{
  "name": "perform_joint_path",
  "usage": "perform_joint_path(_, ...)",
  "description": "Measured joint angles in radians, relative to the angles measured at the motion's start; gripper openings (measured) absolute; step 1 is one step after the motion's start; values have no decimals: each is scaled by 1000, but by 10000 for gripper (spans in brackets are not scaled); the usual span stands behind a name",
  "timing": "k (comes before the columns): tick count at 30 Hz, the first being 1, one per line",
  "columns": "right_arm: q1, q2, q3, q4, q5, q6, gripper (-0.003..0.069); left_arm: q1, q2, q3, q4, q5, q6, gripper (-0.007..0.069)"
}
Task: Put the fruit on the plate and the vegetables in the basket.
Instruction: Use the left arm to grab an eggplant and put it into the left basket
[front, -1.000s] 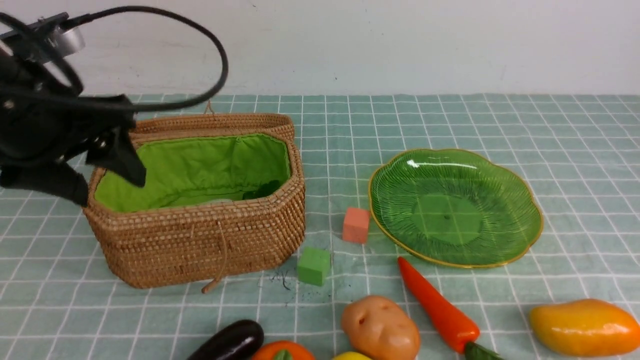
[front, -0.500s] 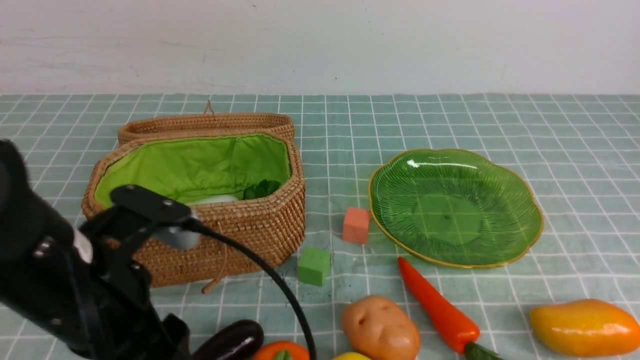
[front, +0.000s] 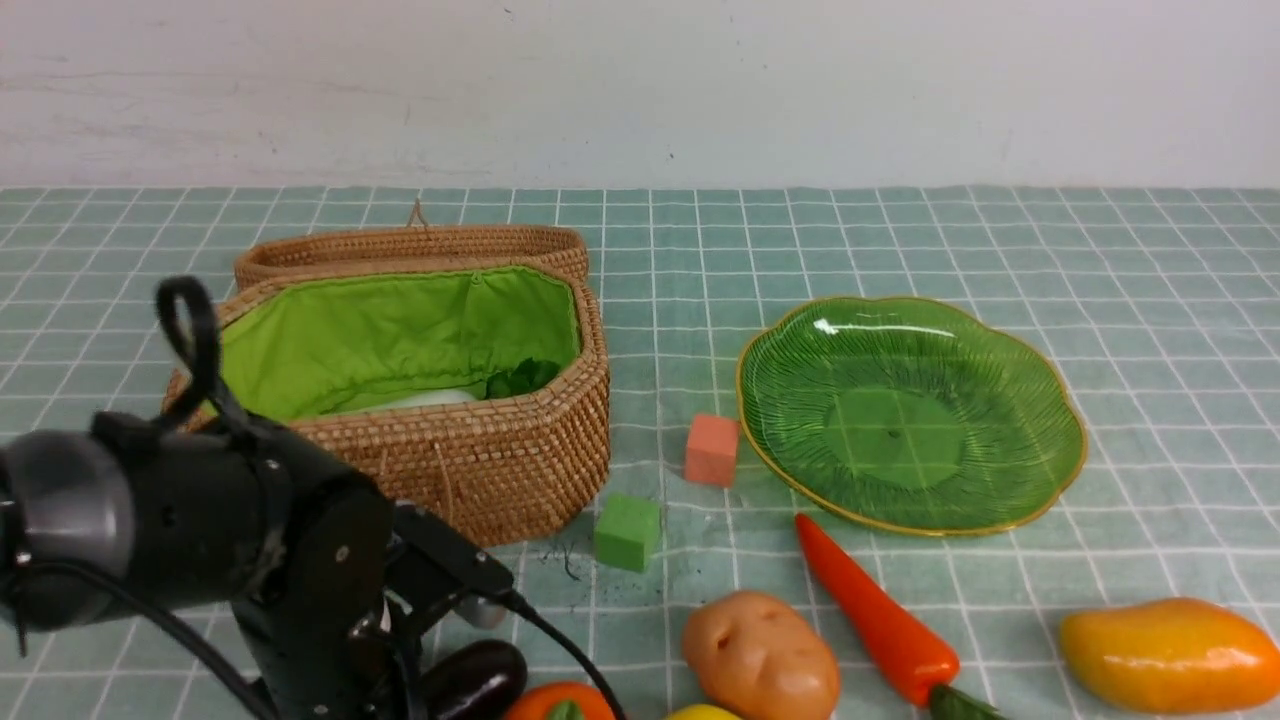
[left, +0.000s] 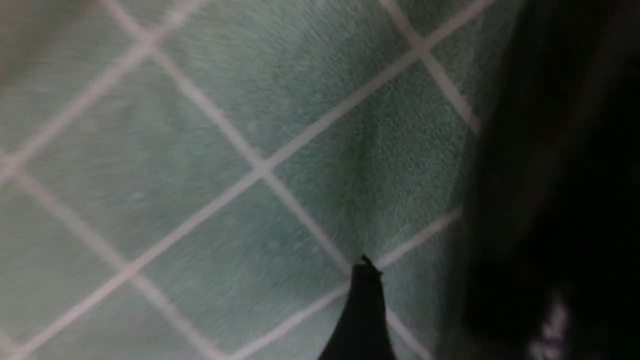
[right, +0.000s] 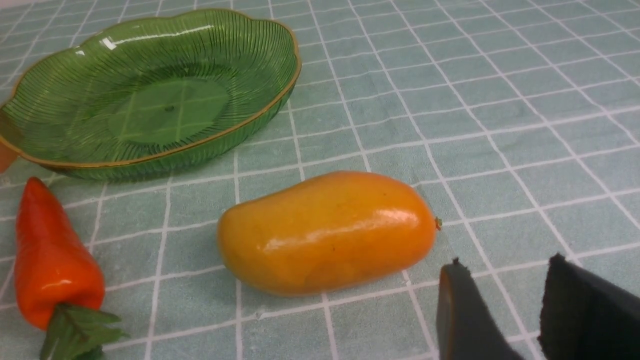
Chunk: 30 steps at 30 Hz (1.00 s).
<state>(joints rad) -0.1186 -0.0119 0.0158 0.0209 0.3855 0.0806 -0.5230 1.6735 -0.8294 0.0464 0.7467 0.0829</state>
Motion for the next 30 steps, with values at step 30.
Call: perform_joint_path(30,0,0,0,0,0,0,244,-1,-143,-296,1213,-174,-530,321)
